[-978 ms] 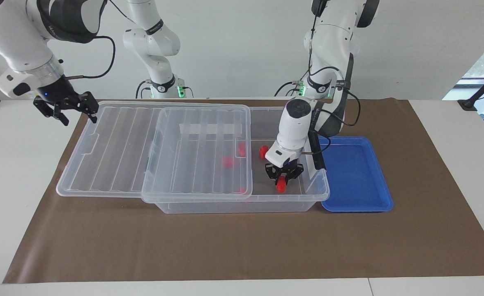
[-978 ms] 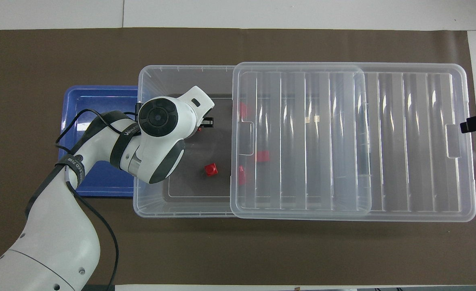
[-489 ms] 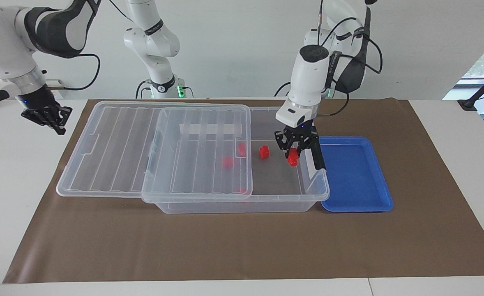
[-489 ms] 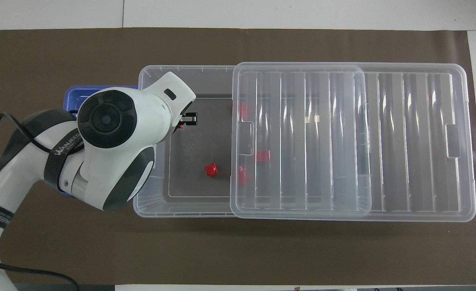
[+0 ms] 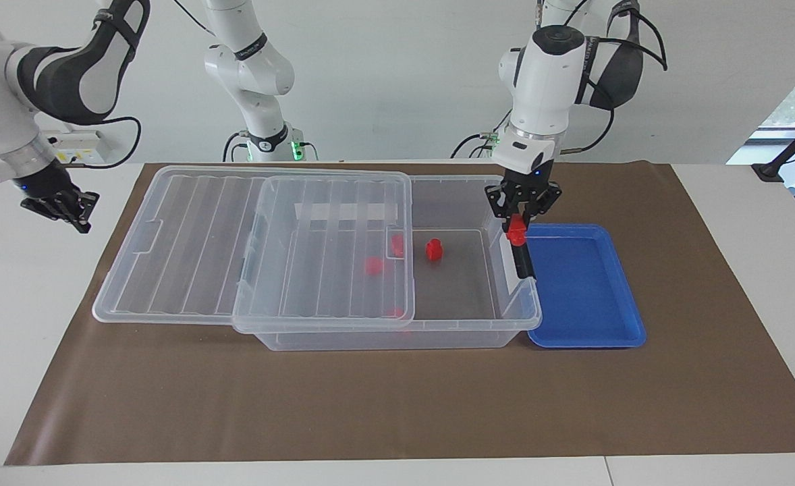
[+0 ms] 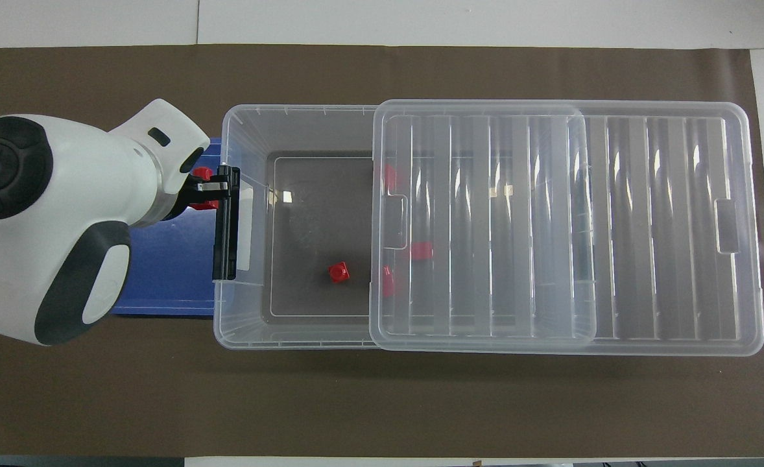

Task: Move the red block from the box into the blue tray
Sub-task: 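Lift the red block out and carry it over the blue tray, then lower the block into the tray while the right gripper slides the lid closed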

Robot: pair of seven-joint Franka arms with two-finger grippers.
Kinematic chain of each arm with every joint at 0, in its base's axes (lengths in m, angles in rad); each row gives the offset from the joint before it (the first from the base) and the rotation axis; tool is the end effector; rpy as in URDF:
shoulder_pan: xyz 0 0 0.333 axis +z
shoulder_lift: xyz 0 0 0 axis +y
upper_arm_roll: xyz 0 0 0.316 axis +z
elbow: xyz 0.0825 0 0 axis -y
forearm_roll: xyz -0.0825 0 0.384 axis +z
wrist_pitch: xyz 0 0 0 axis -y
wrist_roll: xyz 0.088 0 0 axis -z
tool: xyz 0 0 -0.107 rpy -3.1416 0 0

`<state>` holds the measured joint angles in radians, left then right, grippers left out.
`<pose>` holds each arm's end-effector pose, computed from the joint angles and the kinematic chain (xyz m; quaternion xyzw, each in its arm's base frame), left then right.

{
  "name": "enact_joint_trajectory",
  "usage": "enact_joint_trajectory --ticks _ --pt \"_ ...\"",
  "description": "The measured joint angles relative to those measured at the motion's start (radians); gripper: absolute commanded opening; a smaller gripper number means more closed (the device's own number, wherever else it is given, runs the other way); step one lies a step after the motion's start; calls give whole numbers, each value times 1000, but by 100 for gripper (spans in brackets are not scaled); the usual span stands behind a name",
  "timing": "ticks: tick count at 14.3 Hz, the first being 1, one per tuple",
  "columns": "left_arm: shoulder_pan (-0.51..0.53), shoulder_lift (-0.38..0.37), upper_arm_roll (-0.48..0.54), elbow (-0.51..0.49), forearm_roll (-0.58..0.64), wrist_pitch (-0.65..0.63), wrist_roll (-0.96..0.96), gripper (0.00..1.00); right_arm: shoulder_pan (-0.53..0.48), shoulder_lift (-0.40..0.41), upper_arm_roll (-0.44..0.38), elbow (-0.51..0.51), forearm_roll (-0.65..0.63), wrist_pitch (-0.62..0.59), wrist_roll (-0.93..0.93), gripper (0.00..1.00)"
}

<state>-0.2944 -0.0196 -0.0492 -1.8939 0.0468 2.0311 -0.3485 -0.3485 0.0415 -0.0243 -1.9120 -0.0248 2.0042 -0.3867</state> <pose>0.5385 -0.1900 0.5226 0.9967 -0.0063 0.0812 0.0057 0.5358 -0.2110 0.4761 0.9995 0.0119 0.0191 0.0204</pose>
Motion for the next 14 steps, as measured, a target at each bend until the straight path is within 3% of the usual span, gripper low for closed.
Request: enact_joint_trajectory --ticks 4,9,14 --pt "136 25 5 -77 -26 141 186 0 7 -6 3 -45 0 29 0 0" --pt "203 97 4 -178 -27 274 371 0 88 -13 4 -51 1 29 65 0" --pt "239 116 4 -293 -27 413 398 0 169 -15 4 -54 1 27 199 0"
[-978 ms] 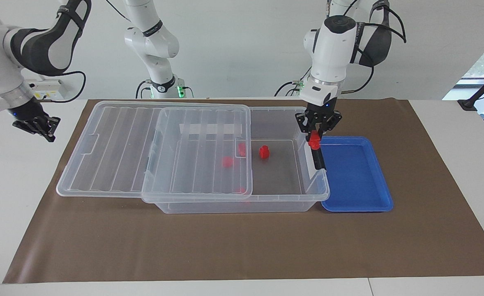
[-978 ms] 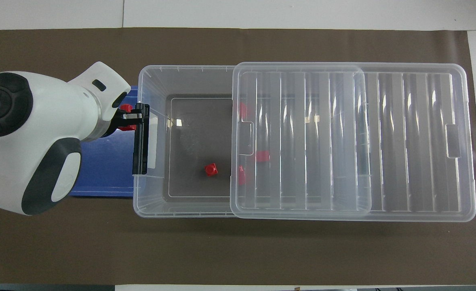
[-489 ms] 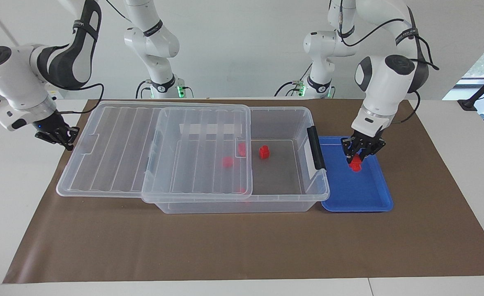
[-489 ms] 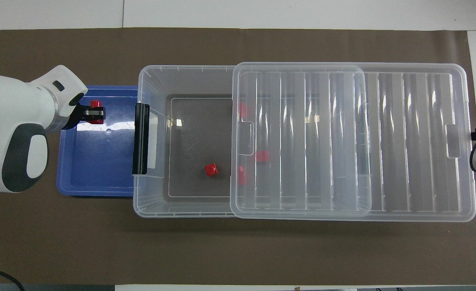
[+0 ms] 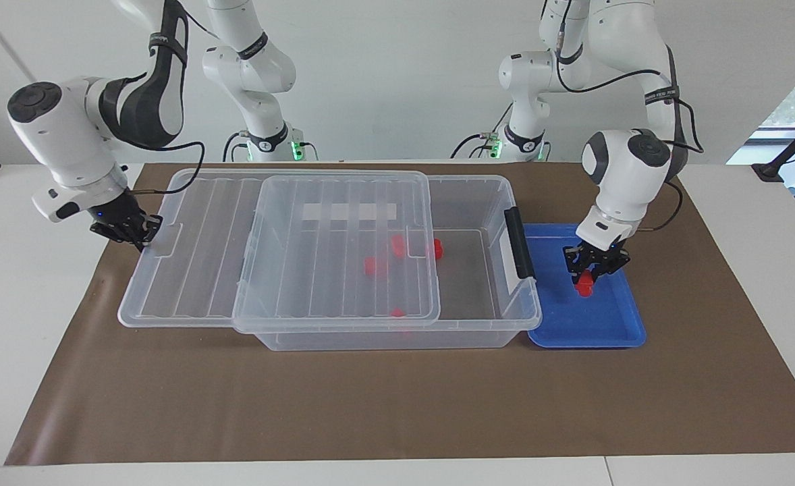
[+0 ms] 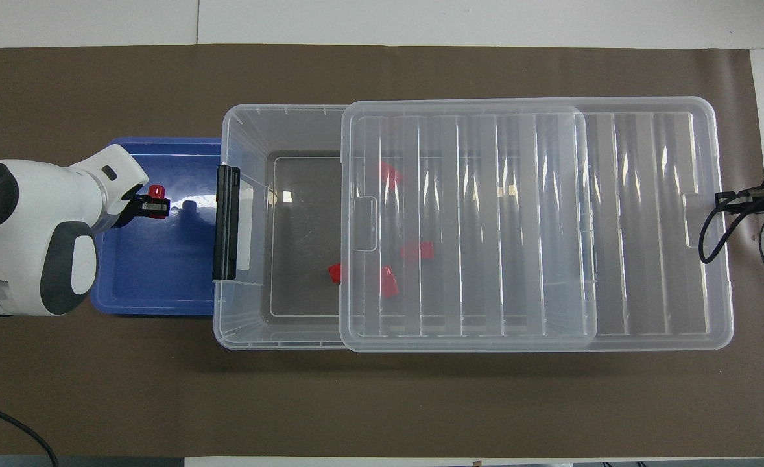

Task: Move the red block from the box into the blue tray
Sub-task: 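Lower the block into the tray while the right gripper slides the lid closed, then open the left gripper and withdraw it from the blue tray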

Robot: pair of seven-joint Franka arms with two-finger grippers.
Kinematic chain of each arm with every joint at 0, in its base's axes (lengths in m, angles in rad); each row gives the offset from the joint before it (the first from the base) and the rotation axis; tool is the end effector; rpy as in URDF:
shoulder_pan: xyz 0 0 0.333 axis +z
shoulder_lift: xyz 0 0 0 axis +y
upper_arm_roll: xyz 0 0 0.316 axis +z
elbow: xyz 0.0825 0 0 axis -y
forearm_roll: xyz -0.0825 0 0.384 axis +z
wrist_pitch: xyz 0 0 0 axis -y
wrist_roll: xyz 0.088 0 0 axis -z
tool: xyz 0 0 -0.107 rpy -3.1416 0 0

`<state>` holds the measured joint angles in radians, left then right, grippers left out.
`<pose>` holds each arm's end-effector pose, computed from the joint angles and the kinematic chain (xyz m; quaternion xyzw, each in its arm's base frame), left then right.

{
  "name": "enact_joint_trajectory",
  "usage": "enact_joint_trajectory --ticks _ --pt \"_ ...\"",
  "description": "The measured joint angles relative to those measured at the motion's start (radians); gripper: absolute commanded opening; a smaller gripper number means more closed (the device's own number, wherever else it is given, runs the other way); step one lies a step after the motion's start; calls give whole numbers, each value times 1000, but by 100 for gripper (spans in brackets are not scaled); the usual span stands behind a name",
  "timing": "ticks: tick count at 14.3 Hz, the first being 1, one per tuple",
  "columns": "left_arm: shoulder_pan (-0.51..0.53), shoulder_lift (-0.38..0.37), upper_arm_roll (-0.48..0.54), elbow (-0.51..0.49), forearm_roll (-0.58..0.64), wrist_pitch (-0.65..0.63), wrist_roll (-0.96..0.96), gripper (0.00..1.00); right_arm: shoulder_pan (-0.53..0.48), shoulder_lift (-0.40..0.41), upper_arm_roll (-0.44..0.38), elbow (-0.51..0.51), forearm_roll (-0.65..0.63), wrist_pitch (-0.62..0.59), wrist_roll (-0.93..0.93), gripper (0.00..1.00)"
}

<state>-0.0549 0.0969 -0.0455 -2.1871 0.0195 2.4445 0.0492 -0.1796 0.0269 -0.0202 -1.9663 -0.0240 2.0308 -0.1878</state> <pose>0.5582 -0.0560 0.3592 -0.9935 0.0811 -0.0803 0.0026 0.5555 -0.1138 0.4609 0.9998 -0.0009 0.0163 0.0145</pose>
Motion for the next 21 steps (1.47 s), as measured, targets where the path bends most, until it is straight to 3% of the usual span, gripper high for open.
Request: enact_joint_trajectory --ticks 5,6,7,12,17,21 --pt "13 40 0 -22 -3 69 0 0 110 -2 2 -4 0 -7 193 0" --pt "13 53 0 -22 -4 79 0 24 130 -3 2 -6 0 -7 226 0" --pt "13 60 -1 -22 -4 81 0 99 147 -4 2 -7 0 -7 254 0" --pt "11 60 -7 7 -5 26 0 100 224 -8 2 -13 0 -7 384 0" --pt "11 29 -10 176 -5 -240 0 100 274 -15 2 -17 0 -7 452 0" --pt "10 -39 -18 273 -5 -428 0 100 278 -17 2 -19 0 -7 463 0"
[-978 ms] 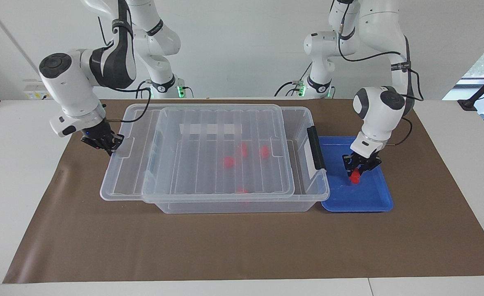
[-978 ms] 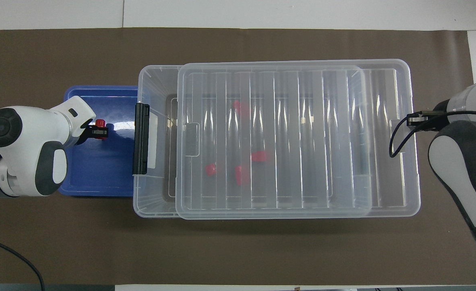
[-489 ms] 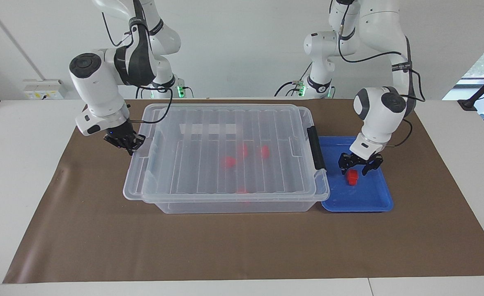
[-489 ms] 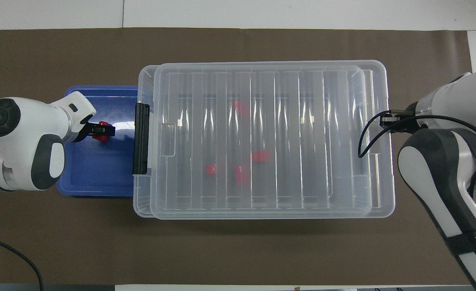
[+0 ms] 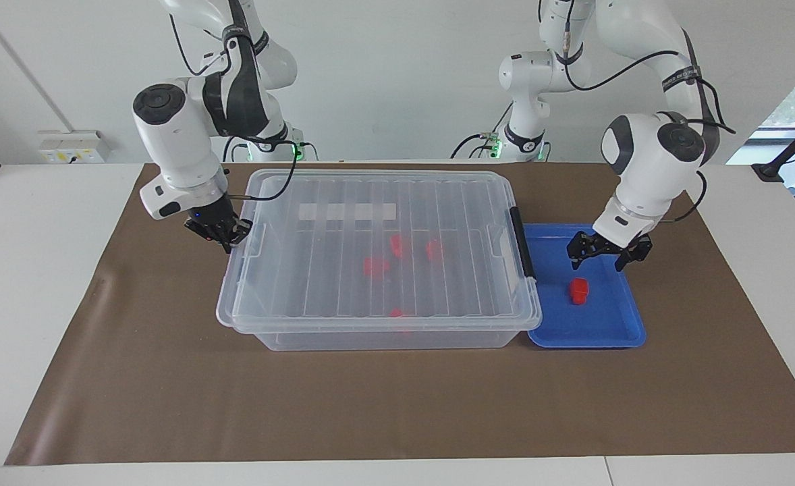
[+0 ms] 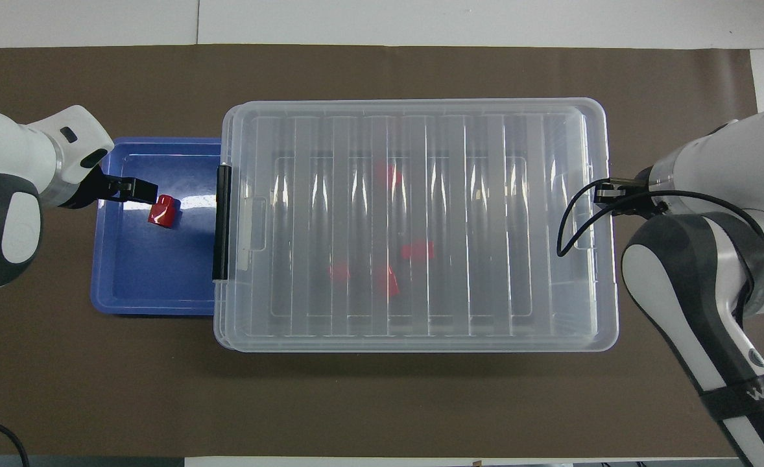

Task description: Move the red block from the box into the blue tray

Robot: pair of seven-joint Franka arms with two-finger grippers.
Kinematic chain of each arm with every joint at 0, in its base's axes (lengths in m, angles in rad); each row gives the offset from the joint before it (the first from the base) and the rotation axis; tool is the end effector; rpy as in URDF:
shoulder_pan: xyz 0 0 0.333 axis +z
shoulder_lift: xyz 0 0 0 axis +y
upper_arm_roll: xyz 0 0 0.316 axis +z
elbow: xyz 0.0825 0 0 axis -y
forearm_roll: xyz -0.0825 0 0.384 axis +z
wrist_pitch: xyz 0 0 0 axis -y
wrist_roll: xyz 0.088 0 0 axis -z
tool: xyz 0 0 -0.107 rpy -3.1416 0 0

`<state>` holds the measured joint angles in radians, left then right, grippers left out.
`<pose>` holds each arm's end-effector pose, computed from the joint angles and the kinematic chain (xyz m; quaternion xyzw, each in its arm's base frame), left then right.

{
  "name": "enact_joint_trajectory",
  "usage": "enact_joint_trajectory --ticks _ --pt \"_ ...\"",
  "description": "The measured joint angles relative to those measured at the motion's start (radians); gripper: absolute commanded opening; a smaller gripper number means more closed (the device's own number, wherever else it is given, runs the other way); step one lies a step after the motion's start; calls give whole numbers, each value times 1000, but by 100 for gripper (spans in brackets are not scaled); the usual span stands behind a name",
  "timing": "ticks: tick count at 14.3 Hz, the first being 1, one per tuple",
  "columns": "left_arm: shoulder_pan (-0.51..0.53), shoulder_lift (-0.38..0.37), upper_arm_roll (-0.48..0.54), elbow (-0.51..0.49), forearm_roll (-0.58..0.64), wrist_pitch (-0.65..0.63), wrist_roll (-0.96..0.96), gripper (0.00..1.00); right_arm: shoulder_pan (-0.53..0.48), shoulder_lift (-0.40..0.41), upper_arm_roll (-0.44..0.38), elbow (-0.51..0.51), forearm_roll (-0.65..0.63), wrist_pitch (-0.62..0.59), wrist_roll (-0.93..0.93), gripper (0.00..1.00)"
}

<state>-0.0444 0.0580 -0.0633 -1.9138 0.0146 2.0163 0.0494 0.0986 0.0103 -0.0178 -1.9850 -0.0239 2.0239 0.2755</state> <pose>0.5759 -0.0608 0.4668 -0.9964 0.0813 -0.0224 0.0042 0.5590 0.0439 0.4607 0.9956 -0.0921 0.0160 0.0082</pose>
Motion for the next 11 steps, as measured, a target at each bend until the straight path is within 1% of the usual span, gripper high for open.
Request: enact_joint_trajectory --ticks 3,6,11 --pt "0 -51 -1 90 0 -164 0 100 0 -1 0 -1 0 0 0 0" --pt "0 -68 -1 199 0 -309 2 100 1 -1 0 -1 0 0 0 0" --pt "2 -63 4 329 0 -449 5 100 15 -1 0 1 0 -7 5 0"
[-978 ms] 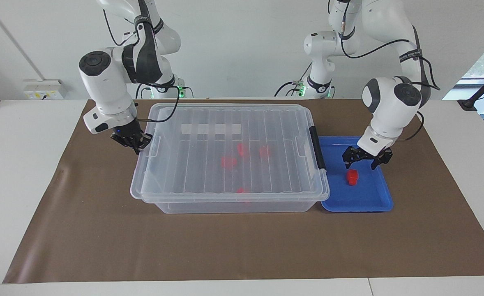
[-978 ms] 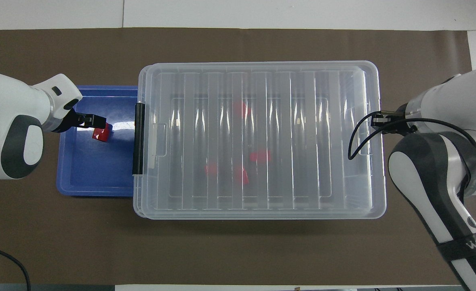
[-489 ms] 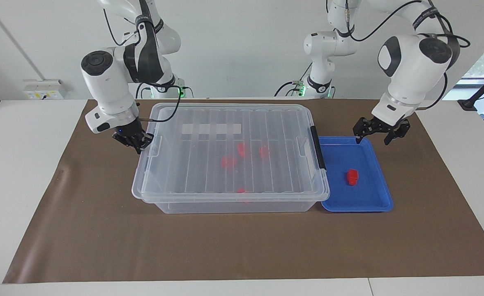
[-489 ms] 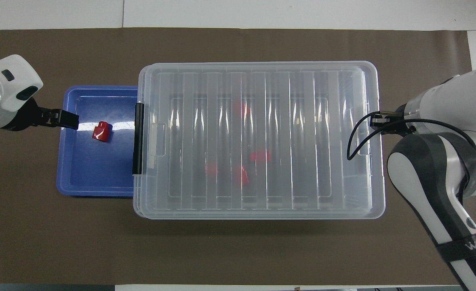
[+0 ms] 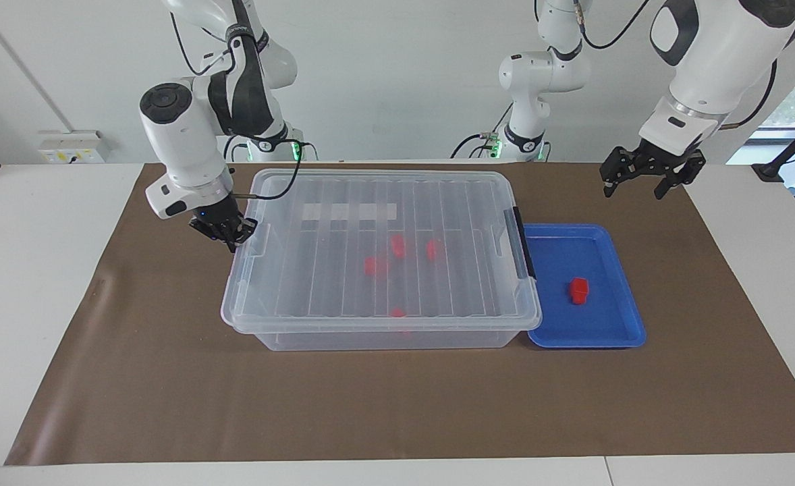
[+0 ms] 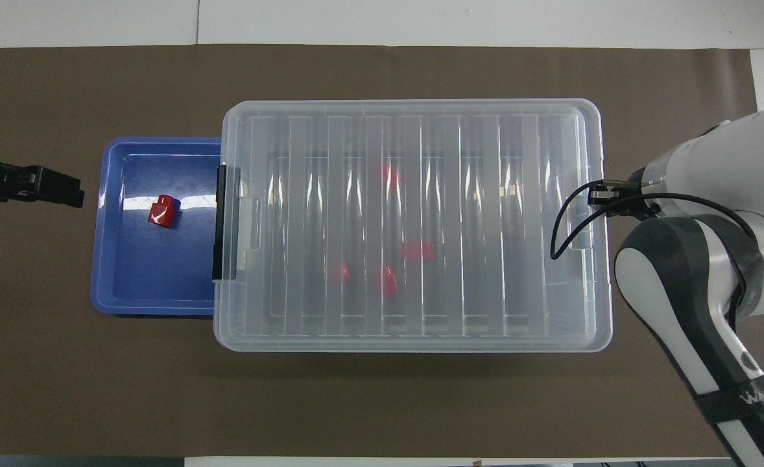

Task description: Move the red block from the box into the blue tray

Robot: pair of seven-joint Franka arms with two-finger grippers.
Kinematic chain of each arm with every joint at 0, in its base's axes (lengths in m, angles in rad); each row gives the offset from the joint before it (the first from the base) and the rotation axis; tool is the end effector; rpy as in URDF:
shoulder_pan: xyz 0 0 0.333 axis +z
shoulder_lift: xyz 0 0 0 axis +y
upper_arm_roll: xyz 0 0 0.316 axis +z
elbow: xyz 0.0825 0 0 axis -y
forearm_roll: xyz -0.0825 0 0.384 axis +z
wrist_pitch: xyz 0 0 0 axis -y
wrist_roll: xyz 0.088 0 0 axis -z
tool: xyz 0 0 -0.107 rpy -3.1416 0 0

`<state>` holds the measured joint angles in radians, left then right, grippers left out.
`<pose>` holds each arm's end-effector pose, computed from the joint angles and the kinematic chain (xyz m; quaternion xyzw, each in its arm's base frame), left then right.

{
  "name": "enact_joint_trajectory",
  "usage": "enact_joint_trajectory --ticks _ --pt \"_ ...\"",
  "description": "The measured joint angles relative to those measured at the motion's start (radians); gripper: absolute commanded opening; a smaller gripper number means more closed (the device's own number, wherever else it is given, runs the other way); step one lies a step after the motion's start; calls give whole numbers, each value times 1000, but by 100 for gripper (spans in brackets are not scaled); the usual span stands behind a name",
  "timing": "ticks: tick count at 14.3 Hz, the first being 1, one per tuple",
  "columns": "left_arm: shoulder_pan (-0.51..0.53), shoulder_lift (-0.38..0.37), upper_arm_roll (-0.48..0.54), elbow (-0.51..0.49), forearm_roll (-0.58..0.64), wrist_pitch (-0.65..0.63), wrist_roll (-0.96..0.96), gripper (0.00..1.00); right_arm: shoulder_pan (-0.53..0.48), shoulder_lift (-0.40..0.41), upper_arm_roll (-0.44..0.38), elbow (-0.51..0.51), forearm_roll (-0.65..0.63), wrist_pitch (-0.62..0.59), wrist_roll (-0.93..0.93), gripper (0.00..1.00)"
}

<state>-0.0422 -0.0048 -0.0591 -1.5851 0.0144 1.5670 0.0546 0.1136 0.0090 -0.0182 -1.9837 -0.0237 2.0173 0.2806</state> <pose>0.5496 -0.0544 0.6201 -0.9969 0.0779 0.0065 0.0075 0.5576 0.0520 0.4615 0.9960 -0.0875 0.0141 0.0083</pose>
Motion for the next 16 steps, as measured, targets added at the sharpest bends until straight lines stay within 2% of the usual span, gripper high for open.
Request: enact_joint_trajectory --ticks 1,2,3,4,5,8,11,16 --pt "0 4 0 20 0 -25 0 100 -1 0 0 14 0 -26 0 0" --pt "0 8 0 34 0 -42 0 100 -3 0 -1 45 0 -73 0 14" --pt "0 8 0 38 0 -50 0 100 -6 1 -4 91 0 -133 0 49" --pt "0 6 0 37 0 -56 0 100 -13 1 -4 141 0 -197 -13 61" --pt "0 4 0 32 -1 -61 0 100 -26 1 -5 185 0 -255 -49 100" --pt "0 -5 0 16 -10 -64 0 100 -81 -6 -10 285 7 -378 -180 100" --pt "0 -8 -1 15 -13 -59 0 100 -114 -15 -14 342 10 -455 -199 100" --pt "0 -8 -1 15 -14 -53 1 100 -128 -12 -15 356 10 -468 -201 100"
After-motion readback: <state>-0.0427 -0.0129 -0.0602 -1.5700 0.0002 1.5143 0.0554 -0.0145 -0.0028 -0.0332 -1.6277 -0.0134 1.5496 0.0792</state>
